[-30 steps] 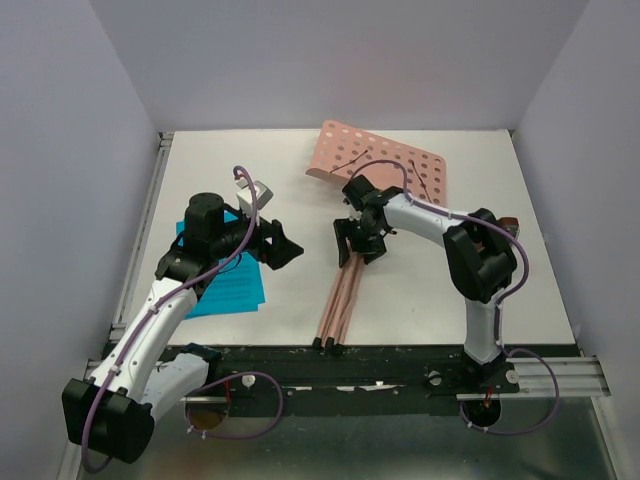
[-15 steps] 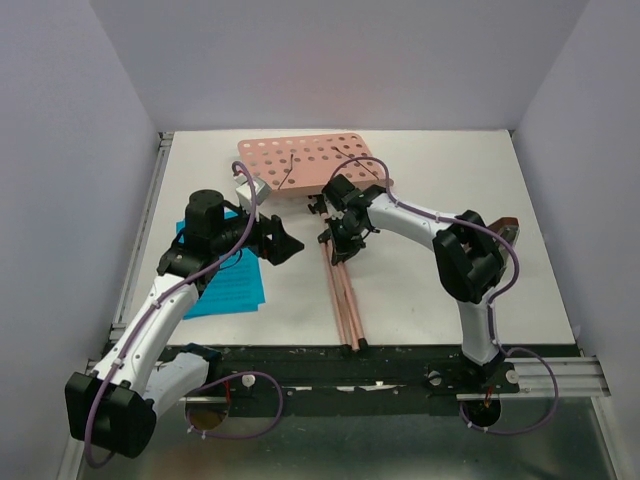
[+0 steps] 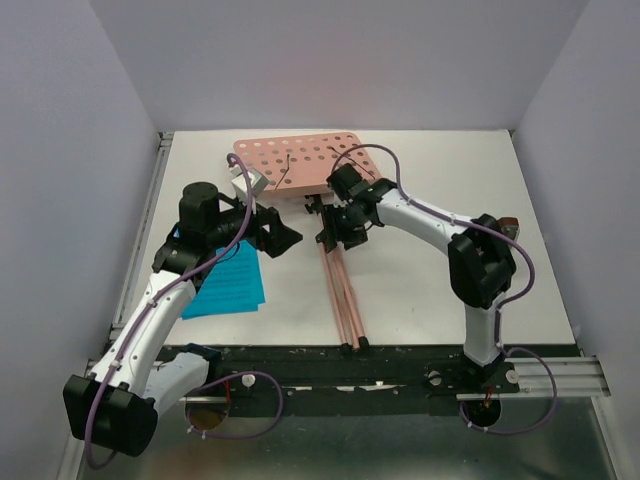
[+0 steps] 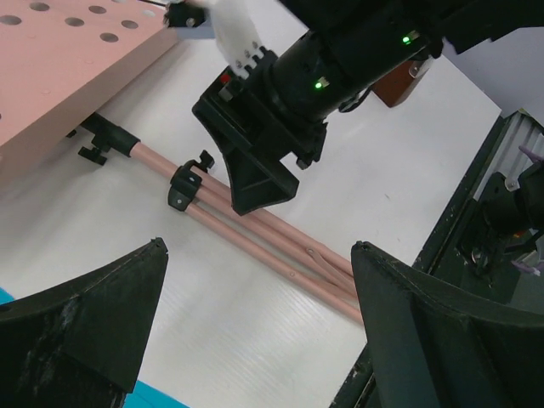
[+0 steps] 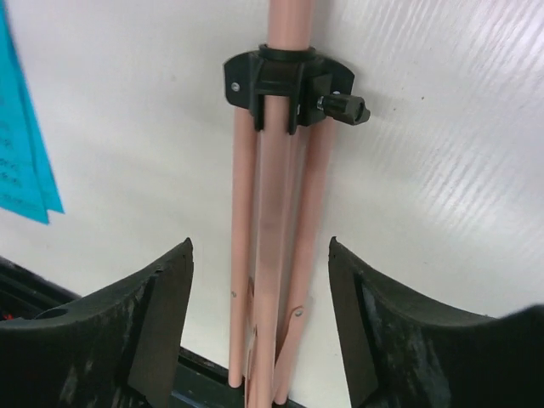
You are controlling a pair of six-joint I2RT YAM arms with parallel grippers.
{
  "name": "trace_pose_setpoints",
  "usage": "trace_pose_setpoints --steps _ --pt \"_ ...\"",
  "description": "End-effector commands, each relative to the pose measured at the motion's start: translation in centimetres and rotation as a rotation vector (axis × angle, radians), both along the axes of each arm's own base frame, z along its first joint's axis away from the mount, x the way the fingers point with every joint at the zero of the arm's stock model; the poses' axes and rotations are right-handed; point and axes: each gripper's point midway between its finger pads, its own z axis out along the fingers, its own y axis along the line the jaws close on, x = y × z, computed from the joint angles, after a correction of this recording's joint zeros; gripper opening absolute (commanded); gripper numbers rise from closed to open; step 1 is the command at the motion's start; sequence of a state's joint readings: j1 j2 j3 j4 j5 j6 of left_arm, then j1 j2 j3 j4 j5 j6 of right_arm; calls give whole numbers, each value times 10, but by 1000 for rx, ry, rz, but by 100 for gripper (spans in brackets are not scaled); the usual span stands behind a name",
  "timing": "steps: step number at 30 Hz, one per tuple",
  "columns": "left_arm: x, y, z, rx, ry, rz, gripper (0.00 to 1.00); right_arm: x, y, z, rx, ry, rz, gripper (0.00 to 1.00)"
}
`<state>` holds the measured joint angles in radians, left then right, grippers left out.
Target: Pack up the instrument practice props
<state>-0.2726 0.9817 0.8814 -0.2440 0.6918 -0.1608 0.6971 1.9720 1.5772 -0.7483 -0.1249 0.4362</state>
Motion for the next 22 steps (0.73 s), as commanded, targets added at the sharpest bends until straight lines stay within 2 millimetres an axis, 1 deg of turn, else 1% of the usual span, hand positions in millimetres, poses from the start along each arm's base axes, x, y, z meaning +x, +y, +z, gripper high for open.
trace_pose_setpoints --steps 1,2,3,4,5,6,7,9,10,11,14,15,16,17,18,20,22 --pt "-1 8 26 1 -67 13 99 13 -4 51 59 -135 3 82" --pt "2 11 27 10 -69 39 99 12 -5 58 67 -160 31 93" --pt "5 15 29 19 -75 62 99 14 -6 70 83 -201 63 99" --pt "9 19 31 32 -79 85 99 12 -4 82 116 -226 106 99" --pt "12 25 34 45 -93 114 99 13 -4 102 159 -268 179 100" --pt "16 30 38 59 -113 135 99 10 -3 119 201 -298 238 100" --pt "20 36 43 78 -133 164 99 5 -4 140 241 -340 293 100" --pt "29 50 46 130 -164 230 99 2 -16 169 268 -383 335 100" --pt "34 59 46 163 -175 268 99 4 -28 180 245 -398 309 99" --pt "38 66 48 198 -194 293 99 8 -41 186 204 -404 260 100" --pt "44 82 53 299 -257 328 99 20 -92 202 -3 -458 84 100" --pt "45 86 53 330 -274 328 99 22 -107 205 -59 -490 49 100" --pt "45 88 53 351 -284 328 99 21 -119 214 -90 -536 31 100" --pt "45 91 53 369 -292 333 99 17 -129 218 -114 -565 23 100" --pt "45 92 52 378 -293 338 99 14 -135 219 -128 -583 17 99" --pt "45 93 45 389 -283 335 99 4 -139 218 -119 -594 39 100" --pt "43 90 33 391 -263 305 99 -5 -143 213 -104 -604 40 100"
